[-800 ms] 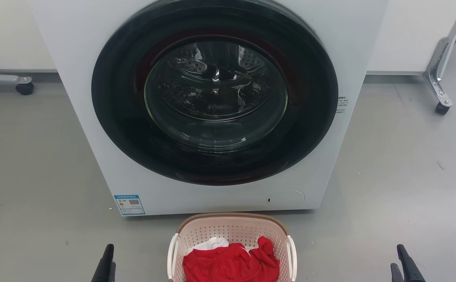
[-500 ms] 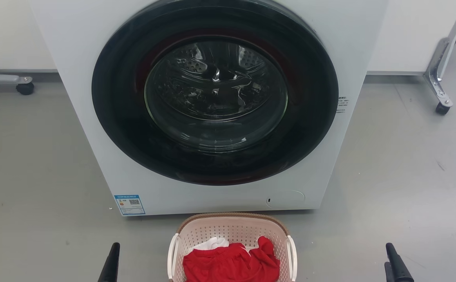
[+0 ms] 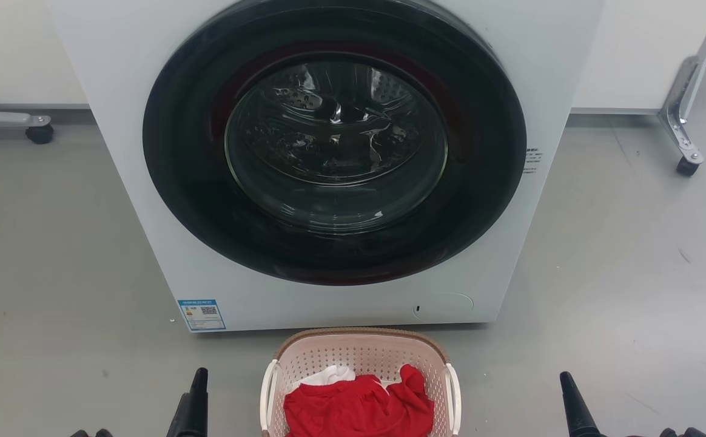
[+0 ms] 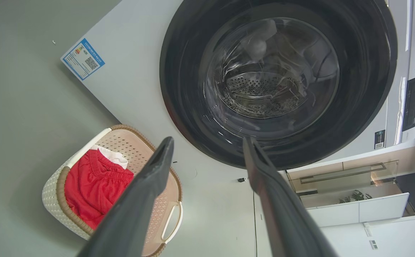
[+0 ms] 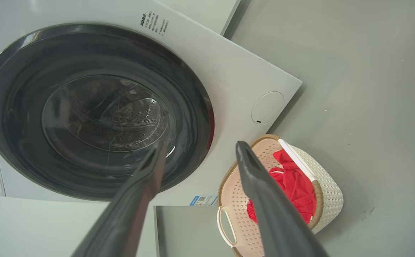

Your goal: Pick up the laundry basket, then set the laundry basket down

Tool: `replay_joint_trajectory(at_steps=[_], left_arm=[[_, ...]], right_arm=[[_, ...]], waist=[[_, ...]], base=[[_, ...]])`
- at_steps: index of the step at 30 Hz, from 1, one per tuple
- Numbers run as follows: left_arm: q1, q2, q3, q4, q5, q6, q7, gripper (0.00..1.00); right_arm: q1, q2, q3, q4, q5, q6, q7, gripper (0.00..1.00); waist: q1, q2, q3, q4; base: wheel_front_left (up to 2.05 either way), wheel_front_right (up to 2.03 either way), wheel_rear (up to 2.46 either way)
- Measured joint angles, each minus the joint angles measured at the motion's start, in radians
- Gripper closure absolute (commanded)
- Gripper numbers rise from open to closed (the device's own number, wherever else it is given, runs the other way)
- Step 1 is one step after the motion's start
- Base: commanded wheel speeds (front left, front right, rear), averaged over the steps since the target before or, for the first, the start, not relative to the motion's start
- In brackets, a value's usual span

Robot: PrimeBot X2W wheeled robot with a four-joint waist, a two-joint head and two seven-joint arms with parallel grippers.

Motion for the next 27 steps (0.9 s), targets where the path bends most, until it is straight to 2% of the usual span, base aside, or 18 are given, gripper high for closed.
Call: replay_joint_trajectory(at_steps=[13, 27], left_arm=[[-0.014, 0.036, -0.099, -0.007, 0.293, 0.038, -0.052, 0.0], [-0.014, 0.058, -0.162, -0.009, 0.554, 0.079, -0.1, 0.0]], right_arm=[[-0.021, -0.017, 0.108, 0.018, -0.276, -0.034, -0.052, 0.0], [-0.021, -0.018, 0.159, 0.022, -0.504, -0.069, -0.101, 0.0]], waist=[[0.0, 0.0, 0.005, 0.003], [0.0, 0.0, 0.008, 0.003]], base=[[0.0, 0.0, 0.0], [0.0, 0.0, 0.0]])
